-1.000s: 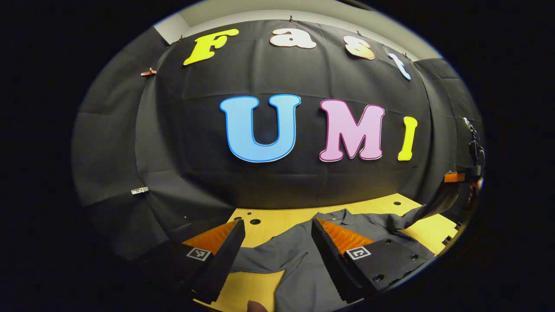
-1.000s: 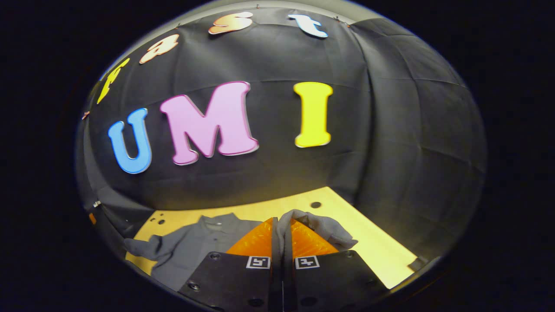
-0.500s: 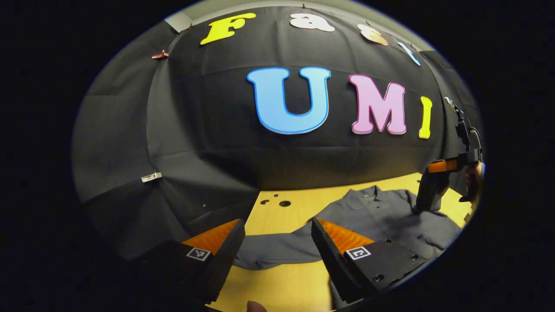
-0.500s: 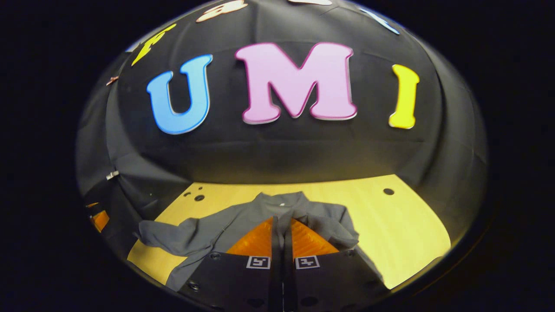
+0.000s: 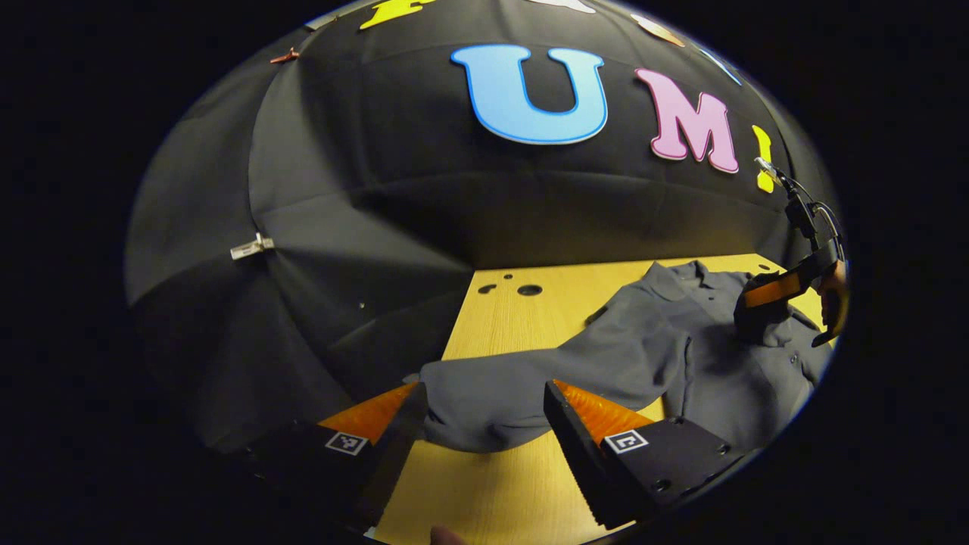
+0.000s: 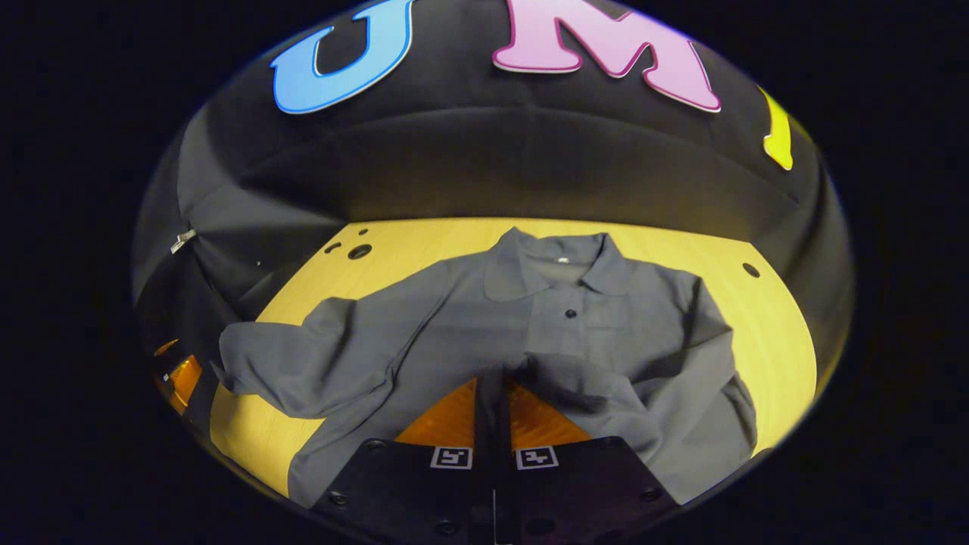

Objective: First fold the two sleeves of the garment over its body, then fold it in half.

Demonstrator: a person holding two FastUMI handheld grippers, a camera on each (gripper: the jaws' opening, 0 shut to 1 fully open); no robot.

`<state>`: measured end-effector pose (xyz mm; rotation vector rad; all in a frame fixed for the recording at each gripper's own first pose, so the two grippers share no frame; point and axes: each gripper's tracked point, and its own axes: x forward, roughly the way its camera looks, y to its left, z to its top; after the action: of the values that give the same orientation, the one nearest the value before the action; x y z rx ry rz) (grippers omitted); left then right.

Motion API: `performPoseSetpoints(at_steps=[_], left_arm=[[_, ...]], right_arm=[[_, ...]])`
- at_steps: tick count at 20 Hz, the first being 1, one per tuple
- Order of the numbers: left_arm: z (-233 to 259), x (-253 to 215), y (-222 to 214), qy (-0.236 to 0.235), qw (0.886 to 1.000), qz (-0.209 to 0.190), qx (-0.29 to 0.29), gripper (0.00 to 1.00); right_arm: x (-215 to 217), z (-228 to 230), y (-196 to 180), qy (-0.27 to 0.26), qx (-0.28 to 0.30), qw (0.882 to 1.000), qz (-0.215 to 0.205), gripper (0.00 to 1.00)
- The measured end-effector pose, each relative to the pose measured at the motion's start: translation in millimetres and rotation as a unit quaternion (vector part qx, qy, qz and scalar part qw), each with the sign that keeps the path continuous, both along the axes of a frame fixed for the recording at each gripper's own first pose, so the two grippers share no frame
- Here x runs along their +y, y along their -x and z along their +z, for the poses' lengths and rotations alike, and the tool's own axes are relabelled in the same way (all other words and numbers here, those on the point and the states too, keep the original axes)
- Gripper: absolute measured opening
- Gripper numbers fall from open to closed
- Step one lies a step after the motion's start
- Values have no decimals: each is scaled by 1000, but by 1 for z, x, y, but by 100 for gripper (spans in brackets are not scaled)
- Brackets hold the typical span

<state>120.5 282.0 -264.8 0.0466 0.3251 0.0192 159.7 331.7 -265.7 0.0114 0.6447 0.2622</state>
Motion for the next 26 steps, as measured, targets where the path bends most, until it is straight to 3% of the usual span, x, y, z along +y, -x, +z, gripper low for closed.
performPoseSetpoints(at_steps=[4, 8, 11, 14, 17, 18, 19, 24, 26], left_arm=[[-26, 10, -15, 3, 1000, 17, 24, 99], [-45, 21, -28, 4, 999, 34, 43, 98], [-64, 30, -35, 3, 997, 45, 68, 98], [-76, 30, -41, 5, 995, 47, 82, 98], [-86, 30, -46, 3, 995, 43, 95, 98], [-88, 30, -47, 3, 994, 42, 97, 98], [-89, 29, -46, 4, 994, 40, 97, 99], [-92, 18, -54, 14, 995, 6, 99, 95], [-91, 6, -58, -3, 994, -24, 104, 55]], right_arm=[[19, -24, 1, 21, 26, 999, 0, 9], [35, -23, 8, 3, 40, 999, 1, 17], [42, -6, 12, -17, 25, 1000, -6, 50], [47, 17, 23, -45, 7, 999, 0, 57], [28, 29, 38, -27, -15, 1000, 6, 60], [20, 27, 46, -18, -14, 1000, 6, 70], [14, 25, 53, -16, -11, 1000, 4, 60], [-31, 35, 93, -32, -15, 999, -32, 62], [-51, 36, 108, -33, -18, 998, -47, 62]])
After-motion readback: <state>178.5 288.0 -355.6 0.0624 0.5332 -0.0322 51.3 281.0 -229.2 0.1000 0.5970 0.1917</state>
